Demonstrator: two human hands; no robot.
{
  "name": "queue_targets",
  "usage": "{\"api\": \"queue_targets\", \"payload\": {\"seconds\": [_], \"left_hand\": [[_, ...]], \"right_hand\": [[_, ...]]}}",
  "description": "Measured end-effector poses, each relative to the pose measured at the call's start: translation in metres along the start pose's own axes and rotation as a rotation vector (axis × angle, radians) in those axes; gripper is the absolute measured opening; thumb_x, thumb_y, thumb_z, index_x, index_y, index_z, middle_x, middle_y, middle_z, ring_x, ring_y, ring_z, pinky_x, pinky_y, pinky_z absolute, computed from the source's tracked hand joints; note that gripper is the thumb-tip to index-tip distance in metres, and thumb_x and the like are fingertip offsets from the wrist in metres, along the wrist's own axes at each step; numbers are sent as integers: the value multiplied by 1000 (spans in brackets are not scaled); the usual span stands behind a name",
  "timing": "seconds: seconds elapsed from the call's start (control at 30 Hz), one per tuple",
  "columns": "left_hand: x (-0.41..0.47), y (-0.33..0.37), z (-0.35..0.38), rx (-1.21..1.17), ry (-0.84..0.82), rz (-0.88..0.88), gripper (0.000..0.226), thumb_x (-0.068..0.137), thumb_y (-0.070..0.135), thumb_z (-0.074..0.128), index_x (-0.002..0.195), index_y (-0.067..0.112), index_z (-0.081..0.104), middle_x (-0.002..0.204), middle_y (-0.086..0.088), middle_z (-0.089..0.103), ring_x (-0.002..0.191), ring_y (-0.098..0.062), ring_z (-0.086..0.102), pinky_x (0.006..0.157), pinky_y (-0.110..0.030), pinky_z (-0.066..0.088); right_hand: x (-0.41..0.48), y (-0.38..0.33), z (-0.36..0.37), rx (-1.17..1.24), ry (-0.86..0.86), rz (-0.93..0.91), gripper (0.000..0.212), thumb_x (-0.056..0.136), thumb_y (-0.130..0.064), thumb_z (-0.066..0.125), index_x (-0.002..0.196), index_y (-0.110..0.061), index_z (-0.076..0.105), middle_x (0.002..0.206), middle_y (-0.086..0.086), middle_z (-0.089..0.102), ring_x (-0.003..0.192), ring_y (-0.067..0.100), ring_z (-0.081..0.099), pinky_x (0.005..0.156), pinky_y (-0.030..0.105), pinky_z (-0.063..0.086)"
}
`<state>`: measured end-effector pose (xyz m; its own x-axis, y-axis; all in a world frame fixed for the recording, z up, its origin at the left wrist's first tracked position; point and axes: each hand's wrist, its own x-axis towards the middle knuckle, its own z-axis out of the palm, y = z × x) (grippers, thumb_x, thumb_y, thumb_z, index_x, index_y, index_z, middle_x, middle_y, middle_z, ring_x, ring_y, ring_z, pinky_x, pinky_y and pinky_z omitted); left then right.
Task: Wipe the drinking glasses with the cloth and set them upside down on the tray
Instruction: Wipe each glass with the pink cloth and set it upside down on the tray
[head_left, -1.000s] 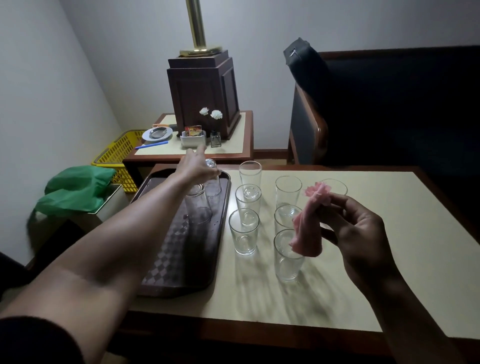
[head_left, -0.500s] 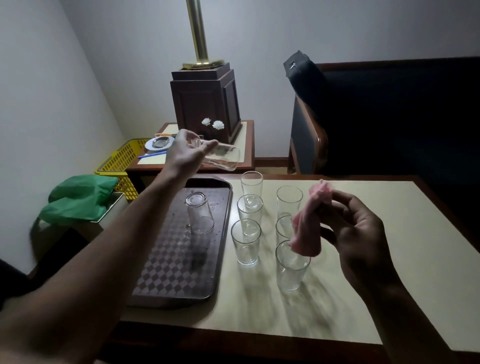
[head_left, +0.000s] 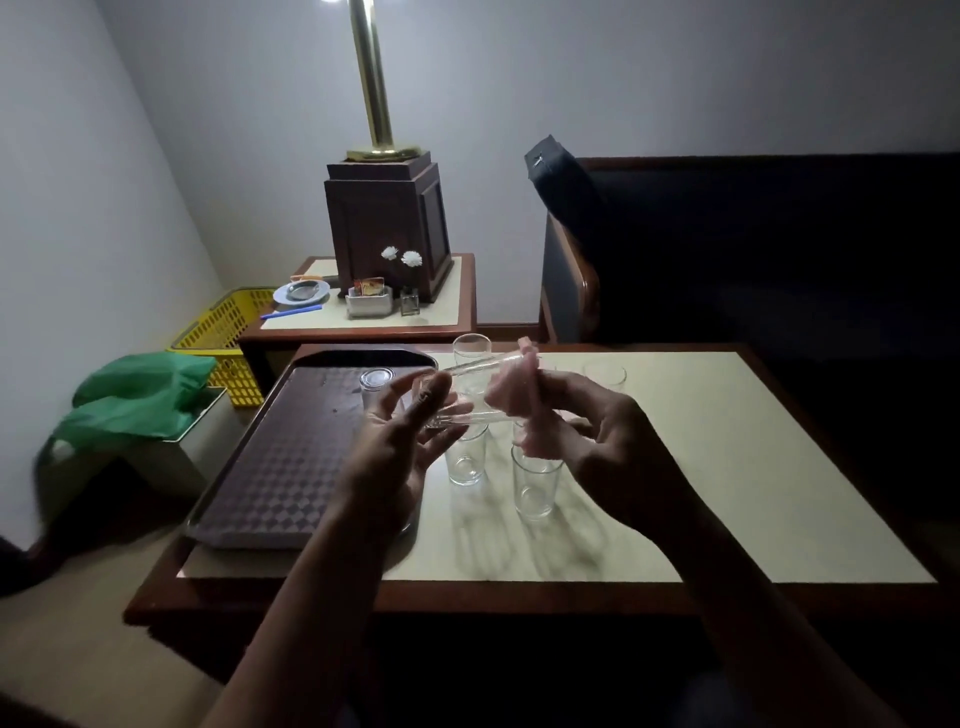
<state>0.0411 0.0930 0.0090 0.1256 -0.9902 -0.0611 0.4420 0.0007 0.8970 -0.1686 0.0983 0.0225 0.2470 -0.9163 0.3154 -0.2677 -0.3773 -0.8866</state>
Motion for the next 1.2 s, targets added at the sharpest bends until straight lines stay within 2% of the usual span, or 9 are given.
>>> {"api": "queue_targets", "payload": {"seconds": [0.13,0.27,0.33,0.57,0.7,0.83,1.0,1.1,1.2], "left_hand": [[-24,0,13,98,-61,146,47,86,7,79,129,12,61,121,-24,69,114,-40,70,96,-43,60],[-40,9,19,439,-170,460,48,80,-5,82,122,5,59,113,14,74,111,-2,70,86,-13,55],[-40,14,17,553,-199,541,53,76,-6,85,122,5,60,118,11,72,114,-1,68,88,-12,53],[-35,29,16,279,-292,-235,34,102,33,59,127,10,63,126,-23,66,104,-31,75,78,-29,62],[-37,22,11,211,-292,-121,44,92,14,67,134,4,61,122,-25,68,104,-33,70,80,-32,63],[-33,20,3,141,-277,-79,42,96,9,62,137,5,58,125,-20,69,105,-30,74,81,-32,63],[-24,30,-10,161,-278,-136,45,99,24,57,138,0,56,120,-16,69,104,-29,72,88,-35,63],[-23,26,-9,273,-400,-177,42,100,28,58,132,1,59,111,-15,71,103,-31,69,98,-42,58],[-32,23,-2,252,-409,-186,42,93,19,64,132,5,61,110,-14,74,102,-31,74,92,-42,61]], "right_hand": [[-15,-7,-6,4,22,61,45,93,2,71,123,-32,74,99,-16,78,90,20,77,77,47,67],[-18,-10,-27,433,-10,209,54,84,-14,85,134,-16,66,116,10,78,101,39,75,87,64,61],[-22,-11,-29,436,-46,211,59,83,-6,83,138,-14,63,115,14,77,96,36,75,87,63,61],[-31,-13,-26,-20,2,-7,50,85,12,76,127,-15,70,115,-8,79,108,6,74,89,28,62],[-34,-17,-28,128,-245,99,63,75,7,72,134,-15,66,130,-4,74,126,14,67,111,43,52],[-38,-20,-40,346,-195,120,67,71,3,72,135,-14,62,138,2,70,132,24,64,107,43,54],[-48,-22,-43,-525,-262,-335,85,77,12,80,146,-32,54,142,-20,51,109,-4,59,79,7,49],[-44,-17,-40,-621,-436,-354,86,83,9,76,153,-34,49,153,-16,50,103,-9,55,79,15,54],[-38,-18,-37,-811,-570,-316,97,92,-7,74,160,-54,23,170,-19,26,123,14,59,93,36,61]]}}
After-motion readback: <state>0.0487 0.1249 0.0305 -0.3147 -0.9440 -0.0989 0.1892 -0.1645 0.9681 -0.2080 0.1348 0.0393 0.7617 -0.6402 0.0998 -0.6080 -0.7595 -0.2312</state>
